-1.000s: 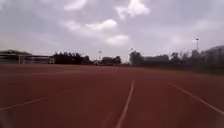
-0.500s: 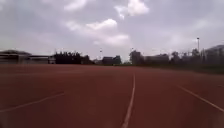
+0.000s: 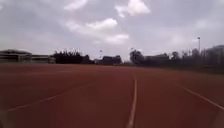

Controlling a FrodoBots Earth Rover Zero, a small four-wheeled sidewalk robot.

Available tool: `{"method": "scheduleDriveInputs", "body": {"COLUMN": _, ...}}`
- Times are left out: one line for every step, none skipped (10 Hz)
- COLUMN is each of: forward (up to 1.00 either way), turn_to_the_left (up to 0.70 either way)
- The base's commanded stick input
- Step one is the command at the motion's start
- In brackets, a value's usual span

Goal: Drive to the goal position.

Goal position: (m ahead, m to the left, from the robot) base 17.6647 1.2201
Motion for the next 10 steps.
{"method": "scheduleDriveInputs", "body": {"forward": 0.45, "turn_to_the_left": 0.00}}
{"method": "scheduleDriveInputs", "body": {"forward": 0.45, "turn_to_the_left": 0.00}}
{"method": "scheduleDriveInputs", "body": {"forward": 0.45, "turn_to_the_left": 0.00}}
{"method": "scheduleDriveInputs", "body": {"forward": 0.45, "turn_to_the_left": 0.00}}
{"method": "scheduleDriveInputs", "body": {"forward": 0.45, "turn_to_the_left": 0.00}}
{"method": "scheduleDriveInputs", "body": {"forward": 0.45, "turn_to_the_left": 0.00}}
{"method": "scheduleDriveInputs", "body": {"forward": 0.45, "turn_to_the_left": 0.00}}
{"method": "scheduleDriveInputs", "body": {"forward": 0.45, "turn_to_the_left": 0.00}}
{"method": "scheduleDriveInputs", "body": {"forward": 0.45, "turn_to_the_left": 0.00}}
{"method": "scheduleDriveInputs", "body": {"forward": 0.45, "turn_to_the_left": 0.00}}
